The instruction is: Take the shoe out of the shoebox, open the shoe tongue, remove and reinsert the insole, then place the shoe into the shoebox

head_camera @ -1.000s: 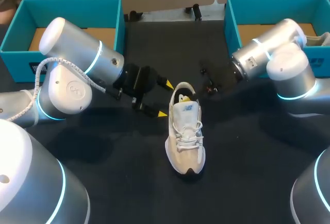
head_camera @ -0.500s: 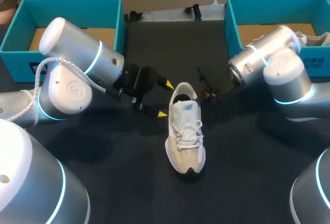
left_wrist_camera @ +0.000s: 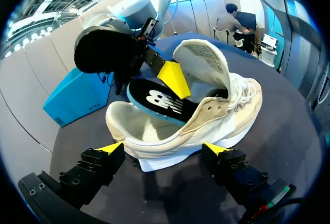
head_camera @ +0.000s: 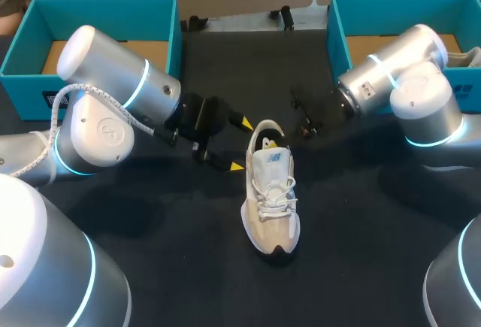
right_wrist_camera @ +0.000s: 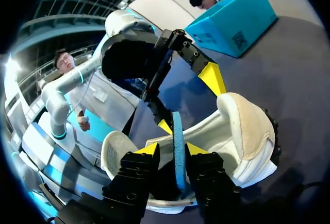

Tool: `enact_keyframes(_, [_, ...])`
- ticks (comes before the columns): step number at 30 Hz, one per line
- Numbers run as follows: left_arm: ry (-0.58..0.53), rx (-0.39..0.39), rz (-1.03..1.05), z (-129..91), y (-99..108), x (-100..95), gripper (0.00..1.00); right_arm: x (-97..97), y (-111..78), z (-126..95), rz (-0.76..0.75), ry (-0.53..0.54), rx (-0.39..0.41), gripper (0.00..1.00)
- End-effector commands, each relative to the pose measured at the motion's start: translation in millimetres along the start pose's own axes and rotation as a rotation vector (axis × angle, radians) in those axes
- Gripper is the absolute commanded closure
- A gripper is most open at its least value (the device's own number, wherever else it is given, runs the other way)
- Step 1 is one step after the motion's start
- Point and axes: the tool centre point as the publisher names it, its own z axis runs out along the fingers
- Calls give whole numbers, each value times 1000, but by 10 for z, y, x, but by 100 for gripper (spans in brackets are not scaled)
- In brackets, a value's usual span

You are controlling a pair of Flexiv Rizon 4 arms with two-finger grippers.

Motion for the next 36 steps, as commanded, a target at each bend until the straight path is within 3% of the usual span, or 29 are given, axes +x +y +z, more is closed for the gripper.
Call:
enact_keyframes(1, [-1,-2,0,8,-3,6,0,58,64,-28,-7,-14,12,65])
enact_keyframes(26, [-1,-2,0,8,-3,6,0,49,401,-176,-120,-57,26,63])
enact_keyframes(36, [-1,-2,0,8,-3,6,0,83,581,-399,-198,-85,5,62])
